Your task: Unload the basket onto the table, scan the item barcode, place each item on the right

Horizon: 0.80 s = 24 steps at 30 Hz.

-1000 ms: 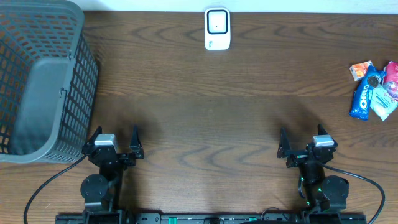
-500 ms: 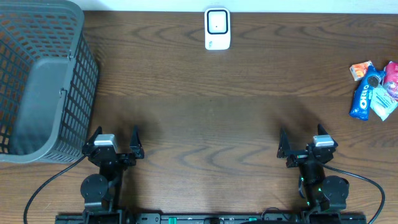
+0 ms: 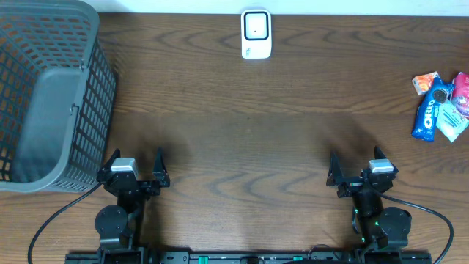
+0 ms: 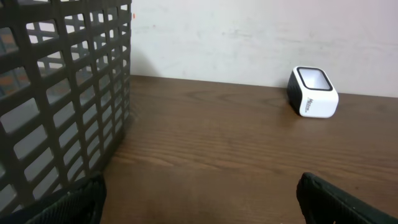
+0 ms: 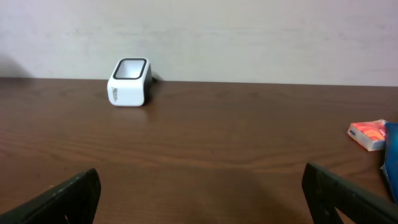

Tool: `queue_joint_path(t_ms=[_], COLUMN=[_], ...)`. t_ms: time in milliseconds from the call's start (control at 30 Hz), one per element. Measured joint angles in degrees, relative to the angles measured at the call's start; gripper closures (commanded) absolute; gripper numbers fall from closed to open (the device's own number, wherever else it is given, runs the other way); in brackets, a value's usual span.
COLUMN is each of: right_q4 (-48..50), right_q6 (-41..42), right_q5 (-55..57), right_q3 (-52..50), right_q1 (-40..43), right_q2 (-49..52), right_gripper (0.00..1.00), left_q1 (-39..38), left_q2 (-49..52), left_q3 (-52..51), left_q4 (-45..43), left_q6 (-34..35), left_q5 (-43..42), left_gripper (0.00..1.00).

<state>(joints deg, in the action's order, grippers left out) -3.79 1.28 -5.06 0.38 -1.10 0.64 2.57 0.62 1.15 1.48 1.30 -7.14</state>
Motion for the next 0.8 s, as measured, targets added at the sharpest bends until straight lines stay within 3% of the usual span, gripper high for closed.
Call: queue_joint_path(t_ms=[800], right_q4=[0.0], right_q6=[0.0], right_q5=[0.0], right_q3=[0.0], right_q1=[0.0], right_q2=[0.0], right_gripper=[0.01], left_q1=[0.0], left_q2=[0.0], left_q3=[0.0], left_q4=[0.0], left_q6=[0.0], left_q5=[0.0], left_gripper=[0.02])
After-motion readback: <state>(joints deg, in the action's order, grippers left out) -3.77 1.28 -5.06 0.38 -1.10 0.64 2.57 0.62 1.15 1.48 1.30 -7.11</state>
